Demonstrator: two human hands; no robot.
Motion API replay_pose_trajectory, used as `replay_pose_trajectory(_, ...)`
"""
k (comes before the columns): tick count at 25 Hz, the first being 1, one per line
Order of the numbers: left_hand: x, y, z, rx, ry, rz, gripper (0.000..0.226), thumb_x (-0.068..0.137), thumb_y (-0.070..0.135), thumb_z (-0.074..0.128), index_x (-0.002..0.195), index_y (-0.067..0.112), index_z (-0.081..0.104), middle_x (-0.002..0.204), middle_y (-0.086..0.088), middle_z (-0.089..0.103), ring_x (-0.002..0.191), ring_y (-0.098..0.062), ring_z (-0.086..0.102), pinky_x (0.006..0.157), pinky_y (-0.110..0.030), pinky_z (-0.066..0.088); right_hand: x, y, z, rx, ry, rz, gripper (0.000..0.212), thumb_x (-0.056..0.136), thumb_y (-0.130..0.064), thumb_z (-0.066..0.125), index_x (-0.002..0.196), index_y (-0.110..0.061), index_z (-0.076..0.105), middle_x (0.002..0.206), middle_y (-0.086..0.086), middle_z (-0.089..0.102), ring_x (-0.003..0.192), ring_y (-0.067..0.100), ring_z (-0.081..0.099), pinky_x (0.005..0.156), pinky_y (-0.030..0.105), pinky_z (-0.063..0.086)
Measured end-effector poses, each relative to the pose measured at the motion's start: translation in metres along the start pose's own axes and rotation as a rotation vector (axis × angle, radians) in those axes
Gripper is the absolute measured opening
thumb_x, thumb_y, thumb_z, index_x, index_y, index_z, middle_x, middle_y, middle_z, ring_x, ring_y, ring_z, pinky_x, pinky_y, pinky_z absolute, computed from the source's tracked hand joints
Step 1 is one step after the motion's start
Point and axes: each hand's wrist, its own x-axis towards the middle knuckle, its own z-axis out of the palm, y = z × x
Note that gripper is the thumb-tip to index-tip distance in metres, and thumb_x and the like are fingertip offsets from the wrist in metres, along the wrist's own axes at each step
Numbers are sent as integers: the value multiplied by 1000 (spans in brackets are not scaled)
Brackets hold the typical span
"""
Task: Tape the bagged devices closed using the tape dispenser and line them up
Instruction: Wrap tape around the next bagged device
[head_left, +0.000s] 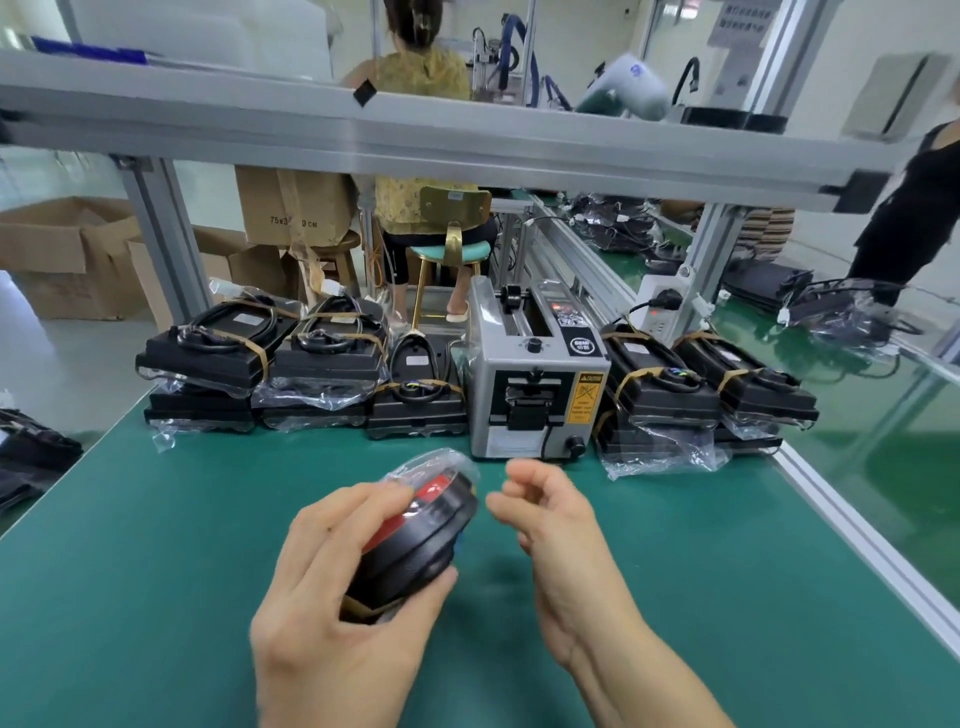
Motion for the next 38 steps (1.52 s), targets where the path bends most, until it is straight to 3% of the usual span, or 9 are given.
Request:
replay_pose_trajectory(3, 11, -9, -13, -83, 19, -104, 58, 50, 17, 84, 102, 33, 66, 106, 7, 64, 97, -8, 61, 92, -20, 47, -8, 13, -12, -43, -38, -51, 22, 85, -17, 69, 105, -22, 60, 104, -7, 62, 92, 0, 57, 75, 3, 40)
replay_pose_trajectory(9, 21, -14, -22, -622, 63, -571, 53, 54, -12, 60, 93, 22, 70, 87, 12, 73, 66, 0, 68, 68, -13, 54, -22, -4, -25, -683, -301, -424, 96, 55, -61, 77, 134, -60, 22, 135, -46, 25, 131, -18, 16, 103, 13, 24)
replay_pose_trajectory(13, 13, -30, -23, -919, -39, -700, 85, 53, 8, 80, 132, -3, 48, 107, -19, 69, 90, -36, 66, 88, -54, 44, -17, -25, -21, -854, -357, -540, 86, 57, -53, 80, 129, -54, 34, 124, -30, 52, 118, -5, 48, 103, 31, 42)
replay_pose_trajectory(15, 9, -39, -21, -960, -109, -721, 81, 59, 4, 65, 135, -7, 40, 115, -25, 64, 98, -42, 61, 90, -60, 40, -14, -29, -22, -912, -346, -565, 72, 58, -51, 79, 120, -48, 42, 113, -26, 58, 103, -3, 57, 94, 31, 48)
replay_pose_trajectory(17, 6, -43, -21, -924, -153, -748, 67, 59, -5, 49, 125, 1, 55, 114, -19, 66, 98, -34, 64, 90, -51, 48, -9, -31, -25, -1008, -309, -600, 67, 59, -51, 77, 117, -46, 42, 110, -23, 59, 100, 0, 56, 93, 31, 47)
replay_pose_trajectory(19, 5, -52, -26, -726, -241, -702, 65, 50, -8, 63, 110, 17, 69, 112, -9, 70, 101, -21, 66, 94, -38, 51, -1, -30, -28, -1174, -276, -674, 66, 63, -51, 76, 119, -42, 43, 115, -18, 60, 105, 7, 55, 90, 30, 41)
replay_pose_trajectory(22, 7, -52, -30, -388, -405, -534, 71, 40, 33, 83, 110, 40, 67, 121, 13, 65, 121, -2, 53, 104, -31, 36, 12, -27, -26, -1427, -298, -753, 65, 66, -49, 76, 123, -34, 46, 115, -12, 60, 107, 14, 55, 79, 31, 28)
replay_pose_trajectory(27, 5, -48, -21, -401, -422, -495, 72, 48, 14, 89, 114, 24, 63, 116, 10, 68, 113, -4, 59, 95, -12, 43, 27, -24, -18, -1460, -383, -768, 62, 65, -45, 78, 119, -32, 49, 107, -11, 60, 99, 14, 55, 83, 32, 21)
replay_pose_trajectory(38, 4, -69, -14, -382, -363, -579, 64, 48, 7, 81, 108, 25, 67, 112, 12, 70, 110, -4, 62, 94, -11, 43, 35, -21, -7, -1561, -417, -839, 60, 67, -41, 78, 119, -27, 51, 105, -5, 61, 96, 20, 57, 88, 35, 23)
